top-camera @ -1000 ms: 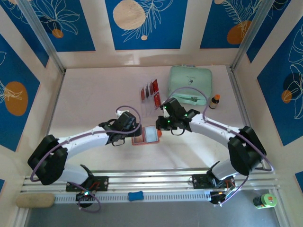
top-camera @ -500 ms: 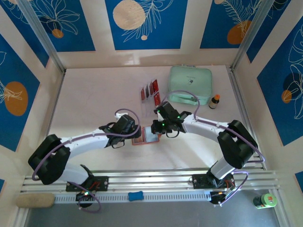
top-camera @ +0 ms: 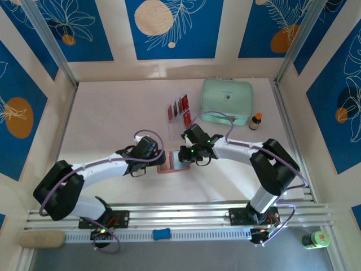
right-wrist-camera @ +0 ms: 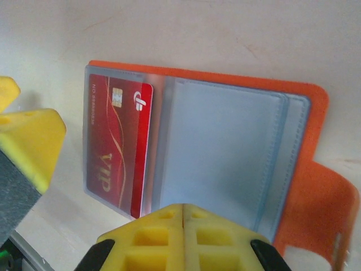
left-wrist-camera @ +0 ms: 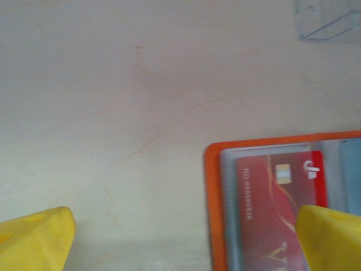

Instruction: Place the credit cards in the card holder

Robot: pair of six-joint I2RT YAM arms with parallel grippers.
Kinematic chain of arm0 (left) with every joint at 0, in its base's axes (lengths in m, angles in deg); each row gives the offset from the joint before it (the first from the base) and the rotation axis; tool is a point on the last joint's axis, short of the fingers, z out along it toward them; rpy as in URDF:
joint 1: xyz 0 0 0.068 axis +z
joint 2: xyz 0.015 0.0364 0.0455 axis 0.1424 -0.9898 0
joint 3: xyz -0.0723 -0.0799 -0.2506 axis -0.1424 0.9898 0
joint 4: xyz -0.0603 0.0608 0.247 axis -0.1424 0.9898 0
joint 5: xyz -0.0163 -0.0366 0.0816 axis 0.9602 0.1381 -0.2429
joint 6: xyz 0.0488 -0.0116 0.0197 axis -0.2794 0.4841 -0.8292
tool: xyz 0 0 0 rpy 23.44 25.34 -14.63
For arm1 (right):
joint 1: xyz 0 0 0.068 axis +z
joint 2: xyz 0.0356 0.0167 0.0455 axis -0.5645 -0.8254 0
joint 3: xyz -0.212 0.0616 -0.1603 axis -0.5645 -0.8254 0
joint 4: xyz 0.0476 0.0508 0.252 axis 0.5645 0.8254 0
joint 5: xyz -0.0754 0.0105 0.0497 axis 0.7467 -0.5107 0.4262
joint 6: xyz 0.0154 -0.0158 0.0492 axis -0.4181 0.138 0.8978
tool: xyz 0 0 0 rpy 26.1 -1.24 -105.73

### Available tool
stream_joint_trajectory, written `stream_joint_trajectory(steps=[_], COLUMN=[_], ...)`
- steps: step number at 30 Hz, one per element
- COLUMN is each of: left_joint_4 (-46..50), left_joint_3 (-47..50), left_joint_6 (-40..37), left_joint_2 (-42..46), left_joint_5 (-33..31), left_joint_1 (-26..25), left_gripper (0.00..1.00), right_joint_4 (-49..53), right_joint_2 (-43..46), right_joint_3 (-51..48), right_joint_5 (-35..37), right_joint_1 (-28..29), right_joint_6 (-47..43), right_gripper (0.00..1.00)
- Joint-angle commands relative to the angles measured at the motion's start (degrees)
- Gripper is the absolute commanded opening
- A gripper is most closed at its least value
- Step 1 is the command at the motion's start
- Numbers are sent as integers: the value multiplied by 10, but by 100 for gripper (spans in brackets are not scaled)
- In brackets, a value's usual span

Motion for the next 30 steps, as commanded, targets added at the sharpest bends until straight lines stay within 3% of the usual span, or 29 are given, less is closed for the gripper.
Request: stream_joint_trajectory(steps=[1, 14, 30], left_joint_4=[33, 57, 48], left_joint_3=[-7, -14, -8], left_joint_6=[3, -15, -20], left_joint_2=[1, -43, -54], left_joint_5=[-25, -38, -37], left_joint_1=[5, 5, 5], left_gripper=[100, 100, 100], right_joint_4=[-10, -7, -3], right_joint_2=[-25, -105, -137], right_joint_3=[36, 109, 118], right_joint_5=[-25, -40, -34], right_joint_1=[2, 7, 14], right_joint_6=[-1, -3, -2], right_gripper=[0, 0, 0])
